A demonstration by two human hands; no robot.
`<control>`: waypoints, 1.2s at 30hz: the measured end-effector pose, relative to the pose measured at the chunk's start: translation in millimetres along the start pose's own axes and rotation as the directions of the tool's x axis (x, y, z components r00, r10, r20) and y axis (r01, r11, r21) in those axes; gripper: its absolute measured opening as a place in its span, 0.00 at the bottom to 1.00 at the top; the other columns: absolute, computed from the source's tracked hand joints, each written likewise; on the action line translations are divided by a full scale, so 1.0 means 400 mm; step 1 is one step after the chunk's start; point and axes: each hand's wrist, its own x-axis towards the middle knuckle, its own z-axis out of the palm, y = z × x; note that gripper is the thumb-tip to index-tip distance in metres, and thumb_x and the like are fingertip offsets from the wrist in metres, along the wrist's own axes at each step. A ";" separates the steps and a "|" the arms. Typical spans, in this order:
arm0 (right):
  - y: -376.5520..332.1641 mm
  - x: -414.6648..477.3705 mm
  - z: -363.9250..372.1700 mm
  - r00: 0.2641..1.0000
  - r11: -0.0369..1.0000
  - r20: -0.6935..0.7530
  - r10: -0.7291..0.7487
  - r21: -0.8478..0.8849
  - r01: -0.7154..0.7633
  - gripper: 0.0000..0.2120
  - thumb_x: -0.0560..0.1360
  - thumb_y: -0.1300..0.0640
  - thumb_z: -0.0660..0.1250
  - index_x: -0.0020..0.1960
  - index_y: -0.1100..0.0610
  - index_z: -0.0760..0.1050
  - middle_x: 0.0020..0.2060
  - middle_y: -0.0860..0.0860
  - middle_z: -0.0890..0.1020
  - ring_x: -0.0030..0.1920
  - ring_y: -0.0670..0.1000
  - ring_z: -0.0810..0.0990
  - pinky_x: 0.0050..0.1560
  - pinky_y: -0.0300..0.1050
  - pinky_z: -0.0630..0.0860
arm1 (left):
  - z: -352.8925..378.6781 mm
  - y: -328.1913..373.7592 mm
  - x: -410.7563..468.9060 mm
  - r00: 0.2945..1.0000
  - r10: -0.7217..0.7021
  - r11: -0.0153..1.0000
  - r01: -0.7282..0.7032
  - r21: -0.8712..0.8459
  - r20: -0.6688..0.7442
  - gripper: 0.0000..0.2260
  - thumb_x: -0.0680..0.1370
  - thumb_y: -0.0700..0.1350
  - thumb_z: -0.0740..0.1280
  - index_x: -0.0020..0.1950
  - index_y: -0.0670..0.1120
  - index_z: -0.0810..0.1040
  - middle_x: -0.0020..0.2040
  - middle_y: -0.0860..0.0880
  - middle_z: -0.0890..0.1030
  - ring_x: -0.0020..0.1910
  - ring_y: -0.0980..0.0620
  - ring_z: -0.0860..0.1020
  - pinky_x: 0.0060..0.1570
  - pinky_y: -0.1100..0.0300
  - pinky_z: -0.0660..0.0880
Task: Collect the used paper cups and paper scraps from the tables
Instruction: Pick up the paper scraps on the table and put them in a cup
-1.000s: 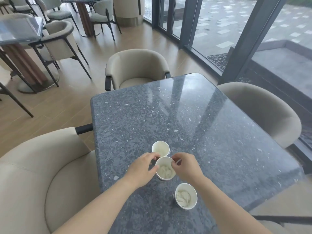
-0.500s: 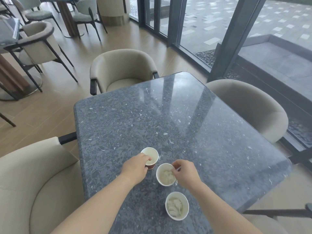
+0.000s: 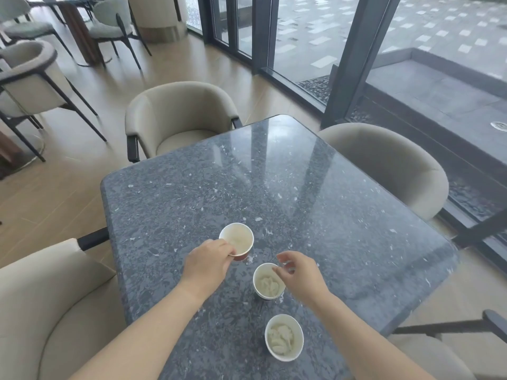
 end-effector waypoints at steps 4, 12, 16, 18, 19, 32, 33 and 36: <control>-0.020 -0.016 -0.004 0.997 0.998 -0.038 -0.067 0.006 0.067 0.14 0.70 0.53 0.71 0.54 0.52 0.76 0.45 0.43 0.77 0.44 0.44 0.77 0.48 0.37 0.74 | -0.039 0.045 -0.015 0.993 0.037 0.993 -0.049 -0.104 -0.114 0.05 0.76 0.46 0.67 0.49 0.50 0.81 0.47 0.54 0.82 0.47 0.49 0.77 0.39 0.56 0.73; 0.029 -0.097 -0.028 0.991 0.998 -0.126 0.054 -0.017 -0.057 0.13 0.73 0.58 0.67 0.57 0.55 0.75 0.49 0.49 0.79 0.45 0.48 0.77 0.50 0.41 0.74 | -0.036 0.124 -0.082 0.973 0.193 0.961 -0.214 -0.177 -0.124 0.03 0.74 0.46 0.69 0.46 0.50 0.81 0.45 0.56 0.83 0.45 0.51 0.78 0.38 0.58 0.75; 0.055 -0.136 -0.035 0.990 0.996 -0.109 0.085 -0.020 -0.087 0.13 0.74 0.59 0.65 0.59 0.55 0.74 0.51 0.49 0.78 0.45 0.47 0.76 0.49 0.39 0.73 | 0.024 0.137 -0.097 0.979 0.199 0.971 -0.189 -0.149 0.053 0.07 0.77 0.49 0.63 0.52 0.52 0.79 0.51 0.57 0.80 0.52 0.53 0.74 0.46 0.57 0.74; 0.060 -0.150 -0.033 0.990 0.995 -0.103 0.095 -0.009 -0.096 0.13 0.74 0.59 0.65 0.59 0.55 0.74 0.51 0.49 0.78 0.45 0.47 0.76 0.50 0.40 0.73 | 0.054 0.144 -0.094 0.968 0.203 0.978 -0.194 -0.077 0.146 0.08 0.78 0.50 0.60 0.54 0.53 0.77 0.53 0.56 0.79 0.54 0.53 0.73 0.47 0.58 0.73; 0.062 -0.157 -0.033 0.989 0.995 -0.105 0.100 -0.002 -0.101 0.13 0.74 0.59 0.65 0.59 0.54 0.74 0.51 0.49 0.78 0.45 0.47 0.76 0.50 0.40 0.73 | 0.069 0.147 -0.090 0.961 0.206 0.979 -0.201 -0.046 0.185 0.09 0.78 0.50 0.60 0.54 0.53 0.77 0.54 0.56 0.78 0.55 0.53 0.73 0.47 0.58 0.72; 0.089 -0.255 -0.021 0.993 0.993 -0.032 0.115 0.007 -0.115 0.11 0.75 0.51 0.66 0.54 0.54 0.76 0.49 0.48 0.79 0.44 0.46 0.77 0.47 0.37 0.73 | 0.167 0.128 -0.063 0.929 0.194 0.964 -0.240 0.115 0.315 0.12 0.78 0.54 0.60 0.57 0.55 0.78 0.54 0.55 0.78 0.55 0.48 0.71 0.49 0.56 0.72; 0.087 -0.261 -0.019 0.993 0.994 -0.018 0.113 0.003 -0.113 0.11 0.74 0.50 0.66 0.54 0.54 0.76 0.49 0.48 0.79 0.44 0.45 0.77 0.46 0.35 0.72 | 0.169 0.128 -0.063 0.929 0.201 0.959 -0.252 0.132 0.311 0.12 0.77 0.55 0.60 0.58 0.56 0.77 0.56 0.56 0.77 0.57 0.49 0.70 0.52 0.56 0.70; 0.085 -0.272 -0.012 0.993 0.993 0.002 0.115 -0.013 -0.115 0.11 0.74 0.49 0.67 0.53 0.53 0.77 0.49 0.47 0.80 0.44 0.44 0.78 0.46 0.34 0.72 | 0.176 0.120 -0.066 0.935 0.196 0.951 -0.256 0.176 0.297 0.12 0.76 0.54 0.62 0.59 0.58 0.76 0.62 0.56 0.73 0.62 0.51 0.67 0.61 0.55 0.62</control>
